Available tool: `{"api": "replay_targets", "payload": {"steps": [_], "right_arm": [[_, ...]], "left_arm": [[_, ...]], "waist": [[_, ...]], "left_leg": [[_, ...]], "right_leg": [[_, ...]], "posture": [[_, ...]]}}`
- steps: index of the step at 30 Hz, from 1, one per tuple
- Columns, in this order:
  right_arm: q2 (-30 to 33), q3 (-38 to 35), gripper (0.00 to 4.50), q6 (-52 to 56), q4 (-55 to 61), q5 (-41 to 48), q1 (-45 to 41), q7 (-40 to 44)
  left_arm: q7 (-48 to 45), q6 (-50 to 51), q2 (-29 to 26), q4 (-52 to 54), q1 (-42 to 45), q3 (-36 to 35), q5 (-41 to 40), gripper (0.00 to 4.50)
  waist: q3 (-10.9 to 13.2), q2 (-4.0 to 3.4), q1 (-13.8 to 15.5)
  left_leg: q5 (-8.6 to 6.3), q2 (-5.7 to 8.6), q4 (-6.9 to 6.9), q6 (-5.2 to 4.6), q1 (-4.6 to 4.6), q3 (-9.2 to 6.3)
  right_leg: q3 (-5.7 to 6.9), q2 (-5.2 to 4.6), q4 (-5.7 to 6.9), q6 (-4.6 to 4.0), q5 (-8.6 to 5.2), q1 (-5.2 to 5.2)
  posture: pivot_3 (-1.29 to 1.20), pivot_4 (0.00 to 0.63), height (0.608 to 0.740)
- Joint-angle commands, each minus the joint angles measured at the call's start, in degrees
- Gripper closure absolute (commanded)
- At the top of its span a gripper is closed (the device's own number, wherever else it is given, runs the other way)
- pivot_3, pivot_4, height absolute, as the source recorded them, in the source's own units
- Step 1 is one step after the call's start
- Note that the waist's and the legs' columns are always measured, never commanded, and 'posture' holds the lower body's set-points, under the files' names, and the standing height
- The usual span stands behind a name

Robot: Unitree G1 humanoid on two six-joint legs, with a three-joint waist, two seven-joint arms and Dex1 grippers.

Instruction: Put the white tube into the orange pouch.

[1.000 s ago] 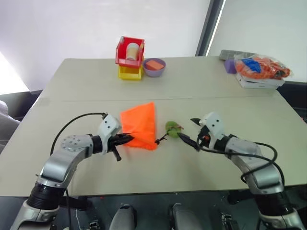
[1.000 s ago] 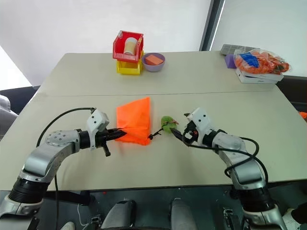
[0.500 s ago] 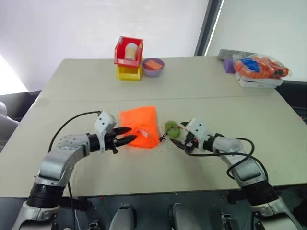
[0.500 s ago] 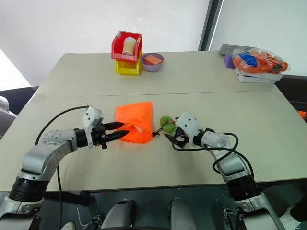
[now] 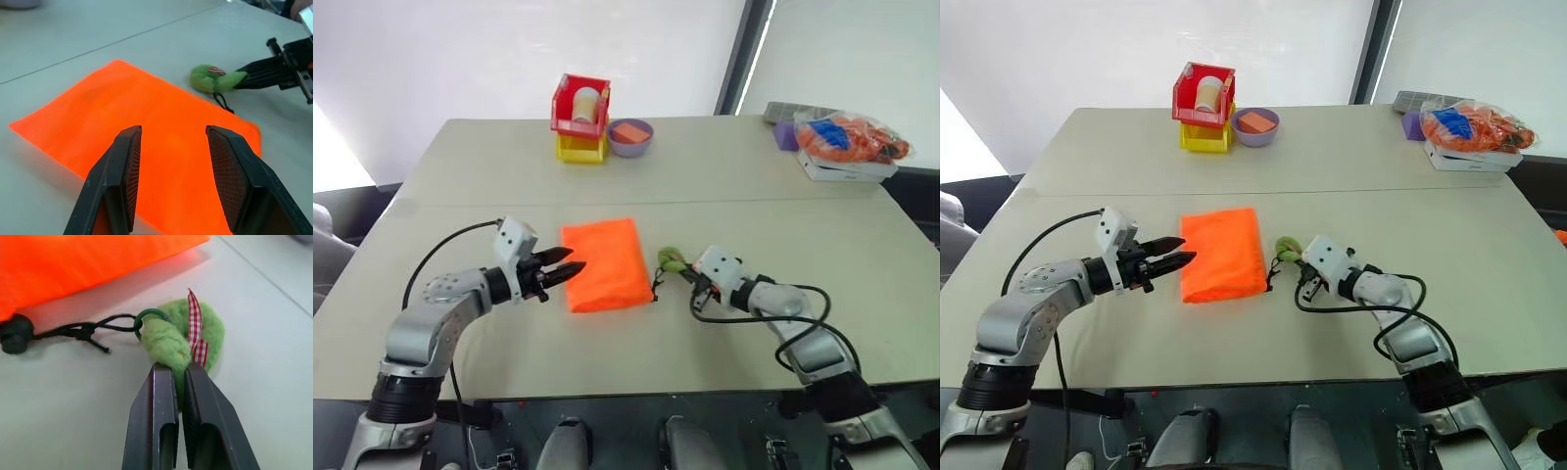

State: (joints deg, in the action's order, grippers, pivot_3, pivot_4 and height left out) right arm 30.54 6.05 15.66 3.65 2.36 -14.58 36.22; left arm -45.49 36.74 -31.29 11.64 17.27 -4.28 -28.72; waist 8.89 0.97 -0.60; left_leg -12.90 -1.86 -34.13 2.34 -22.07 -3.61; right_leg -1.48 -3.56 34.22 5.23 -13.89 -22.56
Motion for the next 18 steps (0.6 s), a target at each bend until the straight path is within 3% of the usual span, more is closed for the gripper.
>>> {"api": "replay_targets", "payload": {"steps": [1,8,11,14,18], "right_arm": [[0.19,-8.33,4.47,3.25,9.56,7.52,2.23,0.0],[-0.51,-20.43,4.47,12.32,23.4,24.96,8.03,0.54],[0.16,-20.53,4.5,13.54,25.55,26.66,9.04,0.14],[0.14,-19.79,4.5,13.98,26.42,26.93,9.02,-0.88],[-0.11,-18.35,4.5,13.89,26.78,27.14,8.66,-1.3]], "left_arm": [[0.61,-0.44,0.95,0.82,2.27,-1.16,-1.77,2.25],[-1.82,-0.5,3.08,-1.76,6.04,1.99,-2.42,2.25],[-4.32,0.43,3.68,-2.58,7.78,3.24,-3.7,1.49],[-5.59,-0.08,4.78,-5.11,10.36,5.03,-3.18,0.06],[-9.75,-1.72,6.22,-9.2,13.83,8.9,-1.87,0.06]], "waist": [[0.0,0.0,-0.07],[0.0,0.0,-0.22],[0.0,0.0,-0.21],[0.0,0.0,-0.13],[0.0,0.0,-0.12]], "left_leg": [[0.0,0.0,0.0,0.0,0.0,0.0],[0.0,-0.02,0.01,0.0,0.13,-0.02],[0.0,-0.02,0.0,0.0,0.16,-0.01],[0.0,-0.01,0.0,0.0,0.15,-0.01],[0.0,0.0,-0.01,0.0,0.14,0.0]], "right_leg": [[0.0,0.0,0.0,0.0,0.0,0.0],[0.0,0.03,0.04,0.02,-0.01,0.09],[0.0,0.02,0.02,0.2,-0.12,0.11],[0.0,0.01,0.02,0.18,-0.12,0.11],[0.0,0.01,-0.01,0.16,-0.1,0.11]], "posture": [[0.0,0.15,0.74],[0.0,0.15,0.74],[0.0,0.15,0.74],[0.0,0.15,0.74],[0.0,0.15,0.74]]}}
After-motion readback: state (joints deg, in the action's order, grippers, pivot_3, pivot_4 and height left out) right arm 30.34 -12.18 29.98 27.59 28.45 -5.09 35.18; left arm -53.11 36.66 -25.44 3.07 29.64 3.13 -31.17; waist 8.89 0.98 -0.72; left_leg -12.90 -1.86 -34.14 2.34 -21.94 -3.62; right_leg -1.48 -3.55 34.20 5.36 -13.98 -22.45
